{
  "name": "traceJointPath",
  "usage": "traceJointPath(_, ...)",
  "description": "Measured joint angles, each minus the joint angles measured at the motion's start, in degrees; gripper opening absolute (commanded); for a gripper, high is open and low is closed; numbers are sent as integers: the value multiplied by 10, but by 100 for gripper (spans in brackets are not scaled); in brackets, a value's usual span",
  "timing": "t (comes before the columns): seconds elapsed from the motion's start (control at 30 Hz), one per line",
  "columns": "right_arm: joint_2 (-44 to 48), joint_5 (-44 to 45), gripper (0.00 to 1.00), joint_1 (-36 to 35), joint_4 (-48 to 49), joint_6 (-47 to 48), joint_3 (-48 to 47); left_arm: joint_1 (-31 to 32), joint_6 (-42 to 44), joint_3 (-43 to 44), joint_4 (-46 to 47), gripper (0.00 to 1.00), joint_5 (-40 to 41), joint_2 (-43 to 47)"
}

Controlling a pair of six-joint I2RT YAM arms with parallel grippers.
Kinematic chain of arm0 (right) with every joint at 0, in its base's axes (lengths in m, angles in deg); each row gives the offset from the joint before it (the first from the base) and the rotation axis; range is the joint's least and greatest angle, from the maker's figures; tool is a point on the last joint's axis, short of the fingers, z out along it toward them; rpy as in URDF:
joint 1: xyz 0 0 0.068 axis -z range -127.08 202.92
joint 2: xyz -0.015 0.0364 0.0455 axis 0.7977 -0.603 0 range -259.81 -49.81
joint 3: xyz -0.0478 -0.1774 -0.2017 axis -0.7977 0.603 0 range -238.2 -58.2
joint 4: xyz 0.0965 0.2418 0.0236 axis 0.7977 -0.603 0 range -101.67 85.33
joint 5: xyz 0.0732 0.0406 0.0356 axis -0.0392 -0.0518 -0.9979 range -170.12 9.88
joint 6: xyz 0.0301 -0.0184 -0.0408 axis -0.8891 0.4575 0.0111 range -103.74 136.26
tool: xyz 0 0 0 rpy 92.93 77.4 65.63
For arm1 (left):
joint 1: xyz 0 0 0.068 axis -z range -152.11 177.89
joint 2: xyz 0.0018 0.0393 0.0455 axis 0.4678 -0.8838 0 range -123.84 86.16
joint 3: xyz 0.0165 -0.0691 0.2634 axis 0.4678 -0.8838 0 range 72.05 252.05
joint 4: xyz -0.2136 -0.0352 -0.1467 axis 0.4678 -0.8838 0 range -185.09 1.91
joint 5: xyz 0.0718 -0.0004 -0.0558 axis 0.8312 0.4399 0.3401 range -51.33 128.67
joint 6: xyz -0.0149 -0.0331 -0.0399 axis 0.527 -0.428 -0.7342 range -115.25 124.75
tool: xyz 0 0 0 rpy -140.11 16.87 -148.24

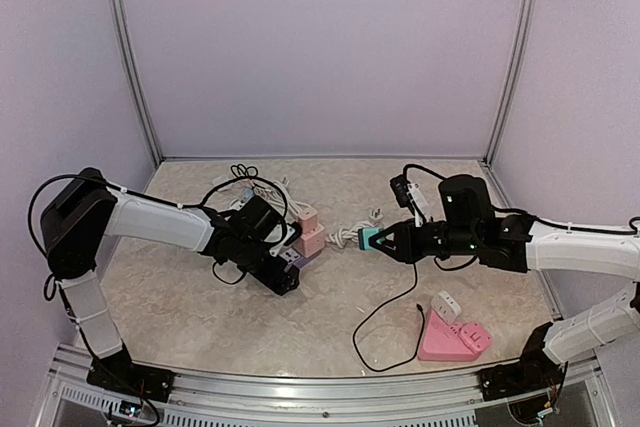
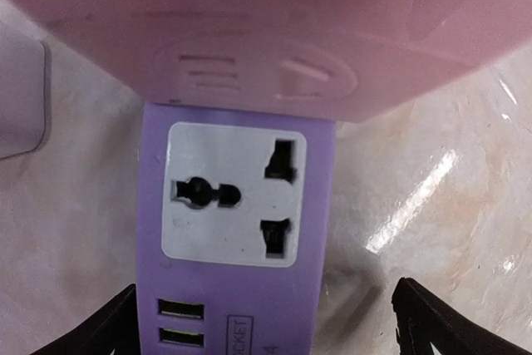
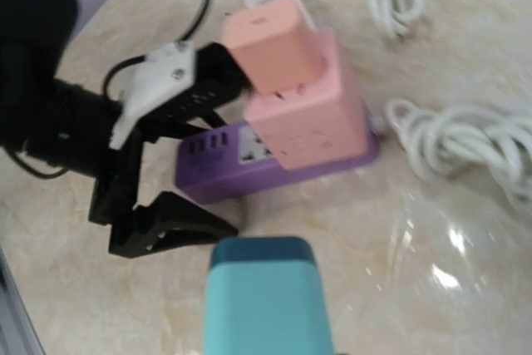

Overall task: Insert the plug
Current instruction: Move the socket to the center of the board.

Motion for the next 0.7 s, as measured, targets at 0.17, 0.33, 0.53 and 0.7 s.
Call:
traceJointPath(0.17, -6, -29, 0, 0, 36, 35, 0, -20, 22, -15, -60, 99, -38, 37)
traceJointPath(0.33, -7, -47, 0, 0, 56, 56, 0, -49, 62, 6, -174, 99, -88, 73)
traceJointPath(0.53, -9, -75, 0, 0, 58, 82, 0, -89, 147, 78, -286, 99, -131, 132)
traceJointPath(0.7, -9, -100, 0, 0, 58, 129, -1, -144, 337, 196, -379, 99, -137, 197)
